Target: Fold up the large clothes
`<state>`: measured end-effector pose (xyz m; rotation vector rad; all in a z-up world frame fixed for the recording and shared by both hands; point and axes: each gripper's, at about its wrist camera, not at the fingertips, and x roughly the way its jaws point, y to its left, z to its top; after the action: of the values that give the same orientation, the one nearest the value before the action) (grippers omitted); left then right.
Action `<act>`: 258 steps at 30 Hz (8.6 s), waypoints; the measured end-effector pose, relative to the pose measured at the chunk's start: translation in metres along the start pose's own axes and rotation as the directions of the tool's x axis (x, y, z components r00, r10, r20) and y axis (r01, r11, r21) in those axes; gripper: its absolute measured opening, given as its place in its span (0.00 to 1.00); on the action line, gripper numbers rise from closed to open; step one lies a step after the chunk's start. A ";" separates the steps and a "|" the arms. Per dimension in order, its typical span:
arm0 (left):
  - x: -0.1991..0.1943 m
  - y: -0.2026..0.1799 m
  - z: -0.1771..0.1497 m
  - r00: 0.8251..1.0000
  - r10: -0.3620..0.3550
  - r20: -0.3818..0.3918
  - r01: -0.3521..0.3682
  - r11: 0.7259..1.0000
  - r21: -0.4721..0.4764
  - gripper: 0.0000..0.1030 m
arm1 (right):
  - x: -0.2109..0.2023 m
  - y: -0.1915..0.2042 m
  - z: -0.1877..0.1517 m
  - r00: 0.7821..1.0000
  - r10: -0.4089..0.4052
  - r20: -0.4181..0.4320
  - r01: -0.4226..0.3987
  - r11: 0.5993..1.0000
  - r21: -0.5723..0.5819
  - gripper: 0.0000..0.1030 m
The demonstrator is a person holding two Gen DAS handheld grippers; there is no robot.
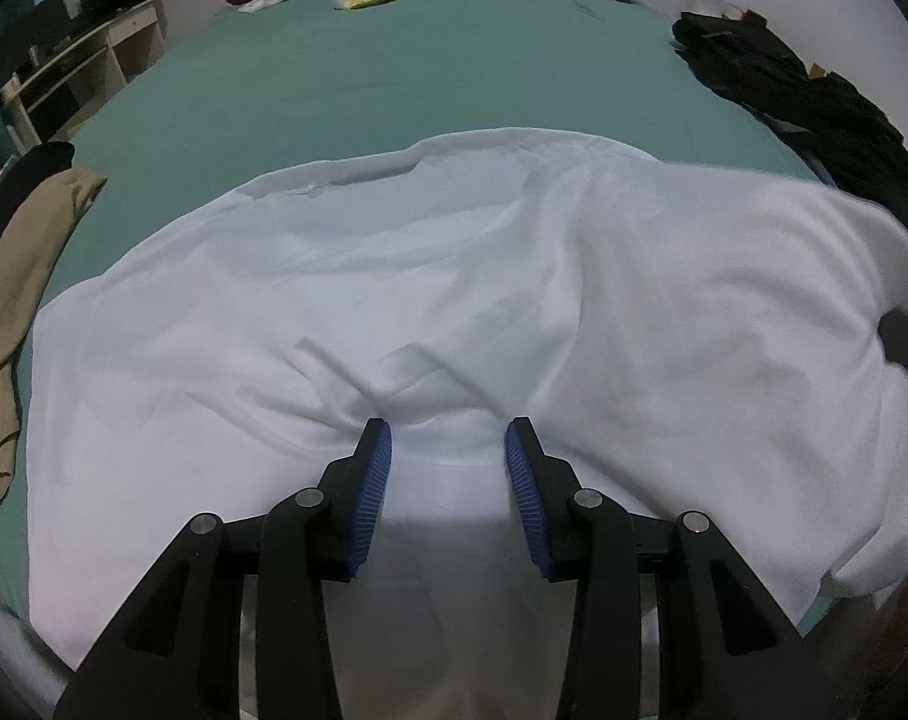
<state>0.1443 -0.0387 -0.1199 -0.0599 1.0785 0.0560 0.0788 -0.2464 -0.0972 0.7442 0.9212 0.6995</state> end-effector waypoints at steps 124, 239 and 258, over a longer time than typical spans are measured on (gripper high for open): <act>-0.091 0.248 -0.011 0.982 -0.099 0.163 0.140 0.954 -0.264 0.55 | 0.128 0.084 -0.055 0.924 -0.190 -0.333 0.095 0.955 -0.282 0.23; -0.064 0.078 0.010 0.850 -0.512 0.121 0.522 0.849 -0.077 0.23 | 0.007 0.114 -0.026 0.972 -0.235 -0.004 0.221 0.921 -0.320 0.20; -0.108 0.141 0.036 0.862 -0.385 0.330 0.416 0.909 -0.027 0.23 | 0.104 0.211 0.044 0.998 -0.050 0.037 0.061 0.881 -0.470 0.20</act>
<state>0.1142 0.1027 -0.0104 -0.3538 0.7201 -0.2529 0.1188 -0.0585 0.0449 0.2895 0.7059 0.8223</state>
